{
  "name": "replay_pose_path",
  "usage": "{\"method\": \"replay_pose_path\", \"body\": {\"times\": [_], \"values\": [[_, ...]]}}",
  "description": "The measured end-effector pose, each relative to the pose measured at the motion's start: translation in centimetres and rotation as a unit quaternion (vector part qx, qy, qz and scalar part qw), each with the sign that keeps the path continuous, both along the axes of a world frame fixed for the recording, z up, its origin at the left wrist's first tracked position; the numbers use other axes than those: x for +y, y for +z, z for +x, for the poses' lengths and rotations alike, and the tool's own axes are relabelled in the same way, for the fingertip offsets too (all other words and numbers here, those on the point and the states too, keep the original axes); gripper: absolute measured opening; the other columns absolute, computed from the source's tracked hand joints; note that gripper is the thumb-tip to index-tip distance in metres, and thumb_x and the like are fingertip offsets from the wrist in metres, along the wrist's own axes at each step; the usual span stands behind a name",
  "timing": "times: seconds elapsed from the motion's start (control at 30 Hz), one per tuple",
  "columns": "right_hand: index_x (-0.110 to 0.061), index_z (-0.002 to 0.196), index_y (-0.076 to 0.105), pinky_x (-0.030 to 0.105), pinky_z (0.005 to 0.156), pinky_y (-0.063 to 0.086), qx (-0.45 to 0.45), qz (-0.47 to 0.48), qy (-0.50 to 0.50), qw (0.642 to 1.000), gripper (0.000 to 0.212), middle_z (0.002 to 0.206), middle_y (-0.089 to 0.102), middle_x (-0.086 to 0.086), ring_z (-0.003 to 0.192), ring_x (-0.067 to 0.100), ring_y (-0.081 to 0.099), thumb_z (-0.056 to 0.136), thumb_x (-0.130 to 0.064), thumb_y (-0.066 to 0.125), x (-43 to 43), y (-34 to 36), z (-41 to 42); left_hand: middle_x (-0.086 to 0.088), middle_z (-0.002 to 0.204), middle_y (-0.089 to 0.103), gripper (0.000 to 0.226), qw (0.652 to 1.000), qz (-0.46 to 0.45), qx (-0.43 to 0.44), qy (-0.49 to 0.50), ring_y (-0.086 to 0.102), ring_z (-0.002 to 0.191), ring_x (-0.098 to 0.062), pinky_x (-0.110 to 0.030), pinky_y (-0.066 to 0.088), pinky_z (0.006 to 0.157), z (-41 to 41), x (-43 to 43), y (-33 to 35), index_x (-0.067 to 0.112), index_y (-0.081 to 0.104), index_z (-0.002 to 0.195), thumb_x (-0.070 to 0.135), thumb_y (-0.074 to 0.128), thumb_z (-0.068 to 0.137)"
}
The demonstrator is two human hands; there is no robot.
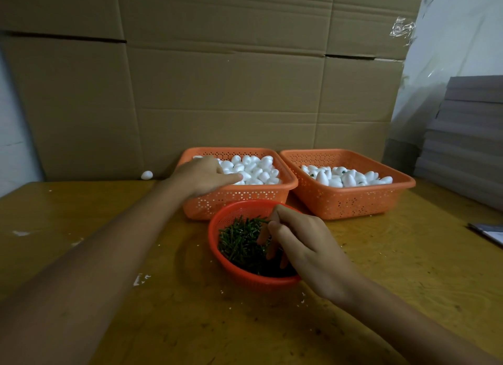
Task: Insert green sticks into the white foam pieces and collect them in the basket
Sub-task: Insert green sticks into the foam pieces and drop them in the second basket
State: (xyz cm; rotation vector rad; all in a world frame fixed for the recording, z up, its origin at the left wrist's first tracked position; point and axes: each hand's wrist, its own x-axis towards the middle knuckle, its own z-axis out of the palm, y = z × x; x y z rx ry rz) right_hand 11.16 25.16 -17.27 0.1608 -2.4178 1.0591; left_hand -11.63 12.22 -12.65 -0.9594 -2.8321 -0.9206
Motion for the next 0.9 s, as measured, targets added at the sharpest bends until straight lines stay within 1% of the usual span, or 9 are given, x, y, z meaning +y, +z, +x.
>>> {"method": "replay_pose_path", "body": {"times": [0.07,0.17,0.27,0.33,0.5,0.63,0.7,0.8,0.9], "values": [[-0.036,0.077,0.056,0.051,0.066,0.052,-0.001,-0.001,0.004,1.000,0.028,0.083,0.072,0.002,0.073,0.016,0.068,0.101,-0.029,0.045,0.0,0.2,0.0,0.004,0.085,0.078,0.030,0.991,0.118,0.038,0.046,0.072,0.092,-0.017,-0.034,0.056,0.084,0.4,-0.6,-0.2,0.021,0.080,0.071,0.048,0.090,0.075],[-0.026,0.078,0.064,0.051,0.065,0.053,-0.009,-0.013,0.005,1.000,0.031,0.080,0.072,0.005,0.071,0.018,0.068,0.101,-0.030,0.043,0.1,0.3,0.1,0.008,0.071,0.076,0.018,0.951,0.291,0.057,0.089,0.075,0.077,-0.014,-0.036,0.061,0.079,1.6,-1.2,-1.1,0.026,0.077,0.065,0.023,0.094,0.071],[-0.015,0.081,0.067,0.045,0.063,0.056,-0.018,-0.040,0.015,0.999,0.035,0.080,0.073,0.005,0.068,0.019,0.069,0.102,-0.029,0.044,0.3,0.3,0.0,0.007,0.077,0.078,0.016,0.898,0.434,0.030,0.070,0.077,0.075,-0.018,-0.041,0.064,0.080,4.7,-1.1,-1.3,0.022,0.078,0.071,0.017,0.092,0.075],[-0.007,0.084,0.066,0.036,0.061,0.058,-0.023,-0.069,0.027,0.997,0.035,0.085,0.075,0.003,0.068,0.018,0.071,0.102,-0.028,0.045,0.5,0.3,-0.1,0.006,0.084,0.079,0.020,0.872,0.487,0.009,0.042,0.078,0.076,-0.019,-0.038,0.064,0.076,7.1,-1.1,-1.3,0.020,0.074,0.079,0.010,0.091,0.076],[-0.003,0.072,0.058,0.035,0.065,0.060,-0.052,-0.143,0.050,0.987,0.034,0.106,0.079,0.003,0.077,0.028,0.077,0.105,-0.012,0.052,1.4,0.6,-0.4,0.003,0.100,0.077,0.036,0.872,0.489,-0.015,-0.026,0.079,0.085,-0.010,-0.024,0.062,0.073,12.4,-2.6,-2.0,0.021,0.063,0.092,0.002,0.090,0.077],[-0.004,0.068,0.054,0.029,0.064,0.061,-0.066,-0.203,0.069,0.974,0.034,0.104,0.080,0.007,0.078,0.028,0.078,0.102,0.000,0.055,1.3,1.2,-0.2,0.006,0.100,0.076,0.035,0.879,0.468,-0.053,-0.068,0.078,0.089,-0.010,-0.018,0.059,0.073,15.2,-4.1,-4.2,0.017,0.064,0.094,-0.006,0.084,0.079],[-0.003,0.069,0.053,0.028,0.064,0.061,-0.078,-0.223,0.076,0.969,0.033,0.098,0.080,0.011,0.076,0.027,0.077,0.102,0.002,0.054,1.2,1.3,-0.2,0.007,0.096,0.077,0.034,0.893,0.441,-0.036,-0.080,0.077,0.090,-0.013,-0.020,0.059,0.074,15.8,-4.6,-5.6,0.020,0.066,0.095,-0.006,0.083,0.080],[0.012,0.075,0.053,0.026,0.068,0.060,-0.090,-0.222,0.078,0.968,0.029,0.089,0.078,0.017,0.077,0.026,0.076,0.102,0.000,0.054,1.3,1.4,-0.1,0.008,0.105,0.072,0.032,0.910,0.404,0.034,-0.086,0.072,0.104,-0.014,-0.021,0.058,0.085,16.3,-5.0,-6.9,0.025,0.071,0.098,-0.001,0.083,0.082],[0.011,0.078,0.057,0.026,0.070,0.060,-0.089,-0.224,0.086,0.967,0.035,0.081,0.075,0.020,0.077,0.028,0.076,0.102,-0.013,0.062,1.4,1.5,0.1,0.010,0.113,0.066,0.025,0.916,0.369,0.110,-0.116,0.069,0.110,-0.017,-0.023,0.057,0.087,16.6,-5.3,-7.7,0.023,0.073,0.105,0.005,0.081,0.088]]}}
